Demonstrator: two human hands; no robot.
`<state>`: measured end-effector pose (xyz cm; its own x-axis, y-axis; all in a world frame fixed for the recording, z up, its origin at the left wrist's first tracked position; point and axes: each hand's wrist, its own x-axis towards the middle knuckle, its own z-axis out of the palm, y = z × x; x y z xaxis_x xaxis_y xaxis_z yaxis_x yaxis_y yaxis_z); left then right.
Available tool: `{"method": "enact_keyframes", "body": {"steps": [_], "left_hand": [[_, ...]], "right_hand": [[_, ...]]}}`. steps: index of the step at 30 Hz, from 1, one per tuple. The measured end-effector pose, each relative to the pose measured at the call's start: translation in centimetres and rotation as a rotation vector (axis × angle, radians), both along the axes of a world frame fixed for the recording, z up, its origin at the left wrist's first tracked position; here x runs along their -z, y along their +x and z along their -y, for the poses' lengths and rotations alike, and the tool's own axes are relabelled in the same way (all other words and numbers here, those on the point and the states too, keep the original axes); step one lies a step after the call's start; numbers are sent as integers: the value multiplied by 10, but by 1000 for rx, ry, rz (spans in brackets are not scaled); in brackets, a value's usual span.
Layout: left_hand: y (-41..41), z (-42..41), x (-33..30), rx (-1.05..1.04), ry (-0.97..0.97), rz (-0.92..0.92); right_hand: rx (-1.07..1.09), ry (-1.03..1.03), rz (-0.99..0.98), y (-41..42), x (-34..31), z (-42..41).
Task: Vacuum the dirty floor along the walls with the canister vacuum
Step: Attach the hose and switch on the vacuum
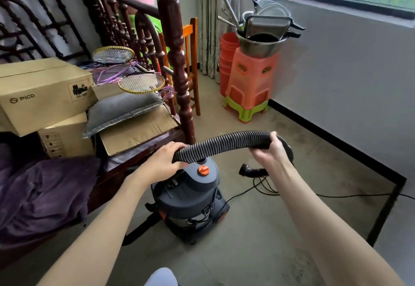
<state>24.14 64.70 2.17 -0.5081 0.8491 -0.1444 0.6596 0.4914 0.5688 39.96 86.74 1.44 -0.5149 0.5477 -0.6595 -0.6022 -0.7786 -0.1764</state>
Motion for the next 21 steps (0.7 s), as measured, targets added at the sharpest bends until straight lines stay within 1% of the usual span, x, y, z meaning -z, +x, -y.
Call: {"method": "enact_keyframes", "body": {"steps": [2, 3, 6, 8, 9, 10, 13, 16, 19, 21], "left_hand": [[1, 1, 1, 8, -113, 74], [4, -1, 1, 13, -123, 118], [26, -20, 2, 2, 8, 214], [35, -32, 1, -34, 97, 175], [35, -36, 0, -39, 117, 139], [32, -37, -1, -31, 118, 110], [17, -25, -2, 10, 58, 90], [8, -14, 7, 9, 41, 113], [1, -15, 20, 9, -33, 165], [-5, -21, 26, 33, -125, 201]], "right_hand": [[-68, 50, -38, -2, 0, 8], [-100, 78, -56, -3, -2, 12], [-215, 169, -41, -7, -12, 24], [-328, 277, 7, -9, -13, 32], [-351, 300, 15, -10, -11, 33], [-341, 287, 3, -9, -11, 32], [-177, 106, -67, -2, -13, 19], [-102, -40, 29, -5, -7, 6], [-100, -41, 144, -21, 13, 3], [-118, -42, 145, -28, 26, 3]]}}
